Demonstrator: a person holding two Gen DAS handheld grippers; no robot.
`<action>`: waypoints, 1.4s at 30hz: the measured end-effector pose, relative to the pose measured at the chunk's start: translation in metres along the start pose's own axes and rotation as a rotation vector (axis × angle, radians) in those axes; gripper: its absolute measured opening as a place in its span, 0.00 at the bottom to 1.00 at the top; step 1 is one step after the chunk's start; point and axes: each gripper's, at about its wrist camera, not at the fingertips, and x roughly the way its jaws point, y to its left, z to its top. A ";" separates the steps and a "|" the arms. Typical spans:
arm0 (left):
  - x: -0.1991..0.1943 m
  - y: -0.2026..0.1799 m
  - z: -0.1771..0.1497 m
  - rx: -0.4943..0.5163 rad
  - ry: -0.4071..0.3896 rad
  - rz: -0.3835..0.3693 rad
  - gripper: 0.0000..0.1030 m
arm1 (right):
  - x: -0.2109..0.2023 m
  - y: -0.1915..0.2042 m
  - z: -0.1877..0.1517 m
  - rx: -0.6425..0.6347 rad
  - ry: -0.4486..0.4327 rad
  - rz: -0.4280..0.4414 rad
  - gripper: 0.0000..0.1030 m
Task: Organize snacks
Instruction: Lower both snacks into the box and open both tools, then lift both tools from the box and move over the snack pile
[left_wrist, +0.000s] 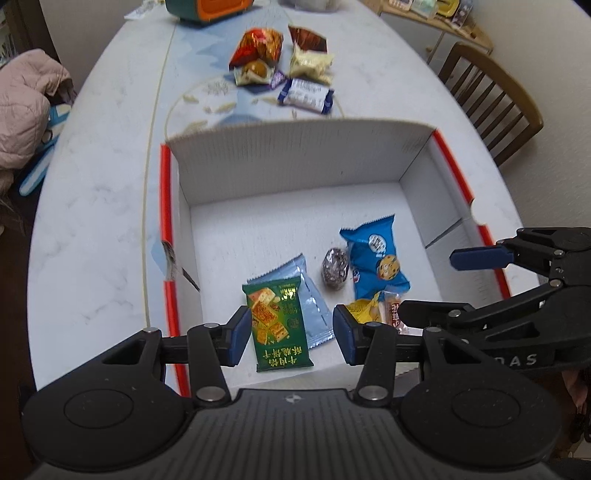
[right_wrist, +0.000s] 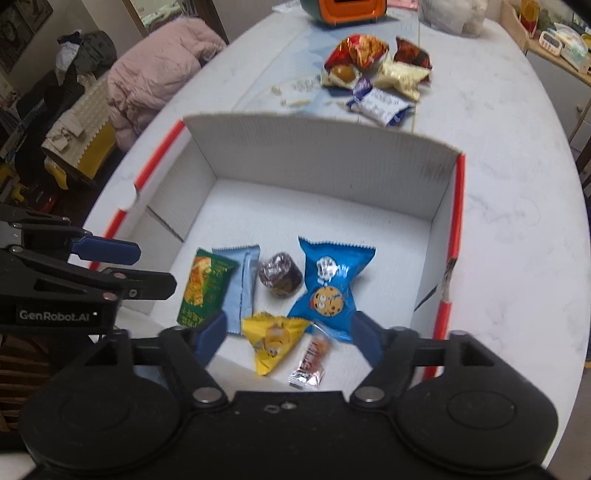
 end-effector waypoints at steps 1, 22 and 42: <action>-0.005 0.001 0.001 0.001 -0.011 -0.003 0.48 | -0.004 0.001 0.001 -0.002 -0.009 0.000 0.76; -0.094 0.021 0.051 0.021 -0.237 0.049 0.71 | -0.089 -0.007 0.069 -0.016 -0.224 -0.021 1.00; -0.098 0.036 0.200 0.022 -0.324 0.170 0.71 | -0.086 -0.060 0.192 -0.008 -0.261 -0.028 1.00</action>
